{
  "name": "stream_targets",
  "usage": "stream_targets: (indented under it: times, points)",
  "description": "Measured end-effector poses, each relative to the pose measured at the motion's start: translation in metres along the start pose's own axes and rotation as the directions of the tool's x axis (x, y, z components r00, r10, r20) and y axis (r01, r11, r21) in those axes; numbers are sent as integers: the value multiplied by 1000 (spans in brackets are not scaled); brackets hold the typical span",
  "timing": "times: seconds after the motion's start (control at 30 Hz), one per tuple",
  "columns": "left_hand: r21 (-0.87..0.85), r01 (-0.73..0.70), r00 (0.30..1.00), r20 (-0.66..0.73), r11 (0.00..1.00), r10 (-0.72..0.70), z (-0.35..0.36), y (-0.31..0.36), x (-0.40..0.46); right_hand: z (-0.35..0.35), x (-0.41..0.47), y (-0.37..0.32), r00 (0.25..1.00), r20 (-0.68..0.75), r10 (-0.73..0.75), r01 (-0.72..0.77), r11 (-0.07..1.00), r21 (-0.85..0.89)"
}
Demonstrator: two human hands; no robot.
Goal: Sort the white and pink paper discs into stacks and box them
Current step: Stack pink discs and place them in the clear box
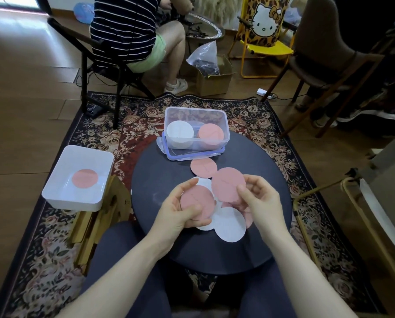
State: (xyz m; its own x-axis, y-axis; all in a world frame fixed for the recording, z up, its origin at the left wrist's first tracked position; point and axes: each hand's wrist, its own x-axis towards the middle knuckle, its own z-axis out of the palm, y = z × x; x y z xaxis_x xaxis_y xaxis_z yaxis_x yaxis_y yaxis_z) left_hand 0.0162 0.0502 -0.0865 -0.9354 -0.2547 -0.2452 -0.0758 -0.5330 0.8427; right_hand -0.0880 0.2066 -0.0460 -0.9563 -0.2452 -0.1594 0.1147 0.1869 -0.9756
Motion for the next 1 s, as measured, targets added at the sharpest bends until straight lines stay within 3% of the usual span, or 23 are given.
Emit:
stream_targets:
  times: [0.13,0.37,0.5,0.6,0.7,0.83,1.0]
  points:
    - [-29,33,999,17,999,-33,0,3,0,10,-12,4,995,89,35,-27,995,-92]
    - [4,39,999,12,999,-39,1,2,-1,17,-18,13,998,53,32,-23,986,-163]
    - [3,27,1000,-6,1000,-27,0,1,0,3,-6,14,991,-105,-89,32,891,-452]
    - [2,19,1000,-9,1000,-19,0,0,1,-8,2,15,998,-54,-32,-7,802,-598]
    - [-30,16,1000,0,999,-16,-1,-1,2,-13,6,17,999,4,42,-30,756,-653]
    - [-50,26,1000,4,998,-25,-2,-1,3,-12,10,16,999,24,31,-4,706,-708]
    - [-19,20,1000,16,1000,-19,-3,-2,2,-9,9,17,1000,27,-12,27,723,-690]
